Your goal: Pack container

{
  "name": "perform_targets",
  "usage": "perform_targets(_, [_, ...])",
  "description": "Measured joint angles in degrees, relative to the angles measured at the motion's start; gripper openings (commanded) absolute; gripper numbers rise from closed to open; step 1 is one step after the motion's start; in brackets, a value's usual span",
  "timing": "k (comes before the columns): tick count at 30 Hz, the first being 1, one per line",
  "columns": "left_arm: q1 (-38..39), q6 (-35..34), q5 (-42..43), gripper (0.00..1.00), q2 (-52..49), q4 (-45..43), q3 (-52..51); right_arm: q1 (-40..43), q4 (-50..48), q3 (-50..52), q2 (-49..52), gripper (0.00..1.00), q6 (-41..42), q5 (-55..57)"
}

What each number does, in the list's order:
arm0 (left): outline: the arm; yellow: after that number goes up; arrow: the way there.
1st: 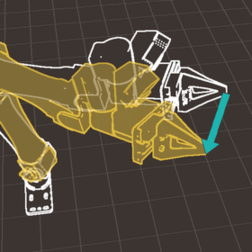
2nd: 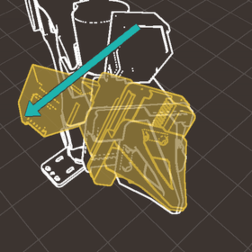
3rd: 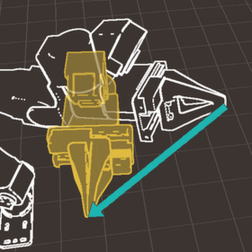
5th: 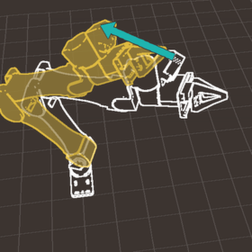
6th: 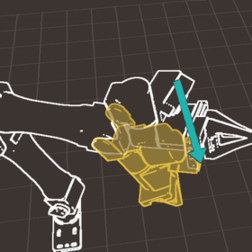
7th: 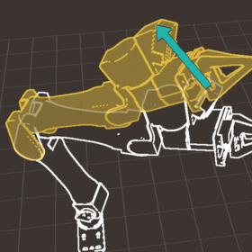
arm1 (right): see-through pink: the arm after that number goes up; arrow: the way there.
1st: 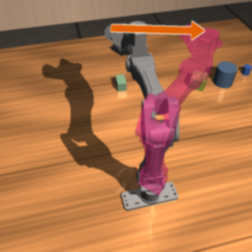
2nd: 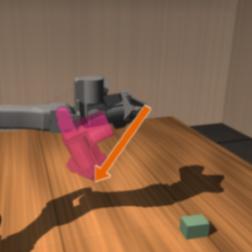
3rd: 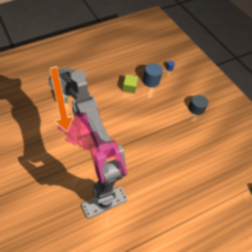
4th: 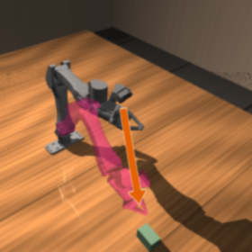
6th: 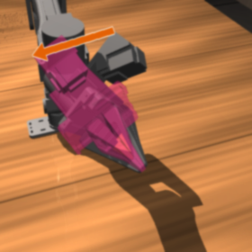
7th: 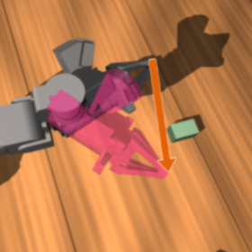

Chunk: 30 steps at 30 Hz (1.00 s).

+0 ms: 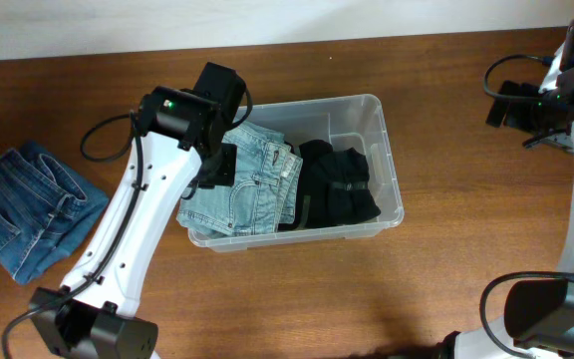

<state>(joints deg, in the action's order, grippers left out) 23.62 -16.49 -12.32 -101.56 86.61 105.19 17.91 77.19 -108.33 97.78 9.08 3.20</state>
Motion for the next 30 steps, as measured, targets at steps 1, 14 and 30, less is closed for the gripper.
perform_targets(1, [0.0, 0.0, -0.02, 0.01, -0.02, -0.04, -0.15, 0.0, 0.0, 0.0, 0.0, 0.99, 0.0, 0.0])
perform_targets(14, [0.0, -0.02, -0.15, 0.01, -0.02, -5.95, -14.47, 0.0, 0.0, 0.0, 0.0, 0.99, -0.04, 0.0])
perform_targets(30, [4.39, -0.04, 1.44, 0.01, -0.02, -13.22, -20.31, 0.0, 0.0, 0.0, 0.0, 0.99, -0.04, 0.0])
